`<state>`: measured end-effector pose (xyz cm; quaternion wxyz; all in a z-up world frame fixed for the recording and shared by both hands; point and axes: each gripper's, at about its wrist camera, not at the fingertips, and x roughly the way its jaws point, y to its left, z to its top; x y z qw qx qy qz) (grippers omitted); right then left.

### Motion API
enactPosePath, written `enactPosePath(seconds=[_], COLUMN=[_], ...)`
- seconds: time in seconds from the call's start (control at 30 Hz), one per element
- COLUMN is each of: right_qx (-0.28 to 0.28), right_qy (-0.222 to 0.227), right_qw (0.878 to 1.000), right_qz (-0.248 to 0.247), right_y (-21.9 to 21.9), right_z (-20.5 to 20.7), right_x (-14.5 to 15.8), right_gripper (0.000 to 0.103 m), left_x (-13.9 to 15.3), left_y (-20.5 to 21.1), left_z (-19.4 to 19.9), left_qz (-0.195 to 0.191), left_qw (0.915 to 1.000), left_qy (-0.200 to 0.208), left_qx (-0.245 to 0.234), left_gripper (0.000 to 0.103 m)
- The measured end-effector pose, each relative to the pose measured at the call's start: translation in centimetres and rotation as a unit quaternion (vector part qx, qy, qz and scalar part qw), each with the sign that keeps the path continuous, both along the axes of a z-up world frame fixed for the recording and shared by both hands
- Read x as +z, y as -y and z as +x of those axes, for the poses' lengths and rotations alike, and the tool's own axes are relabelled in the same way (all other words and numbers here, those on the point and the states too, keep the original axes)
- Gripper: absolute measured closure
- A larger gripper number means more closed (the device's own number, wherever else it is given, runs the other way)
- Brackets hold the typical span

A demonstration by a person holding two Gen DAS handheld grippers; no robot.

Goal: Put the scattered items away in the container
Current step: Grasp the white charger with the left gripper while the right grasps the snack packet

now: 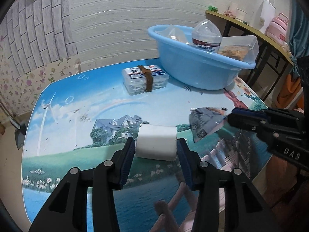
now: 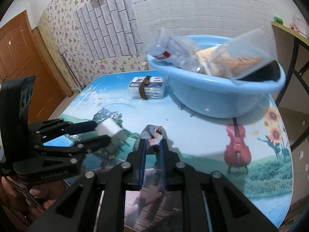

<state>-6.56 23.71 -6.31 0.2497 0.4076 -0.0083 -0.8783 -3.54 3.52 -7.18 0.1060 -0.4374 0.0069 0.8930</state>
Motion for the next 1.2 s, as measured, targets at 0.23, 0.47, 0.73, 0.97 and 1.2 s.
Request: enactPosePath(seconds=[0.23,0.47,0.73,0.97,1.2], right_qx=[-0.018,-0.049,-0.036,-0.001,0.007], right_qy=[-0.002,0.008,-0.003,-0.007,0.0], right_qw=[1.0,0.999,0.999,1.0,1.0], right_qz=[0.001,0.01,-0.011,0.007,0.015], right_y=[-1.5,-3.2,-3.1,-1.1,0.1], right_z=[0.2,-0.3,-0.2,0.1,-0.8], right_x=[-0.1,-1.1,-0.9,-1.0,-1.3], right_gripper=[0.089,0.089,0.078,0.053,0.051], left_x=[-0.2,-0.9,-1.3,-1.6,-1.9], left_y=[-0.2,0.0,-0.4,-1.3,-1.9], left_z=[0.1,-0.1,-0.3,-0.7,-1.2], left_qz=[-0.012,-0.018,-0.021,-0.03,-0.044], left_qw=[0.9999,0.9998,0.9997,0.9994,0.9989], left_qy=[-0.002,0.01,0.014,0.014,0.007], left_qx=[0.002,0.007,0.001,-0.008,-0.016], left_gripper=[0.059,0.052,0.033,0.02,0.02])
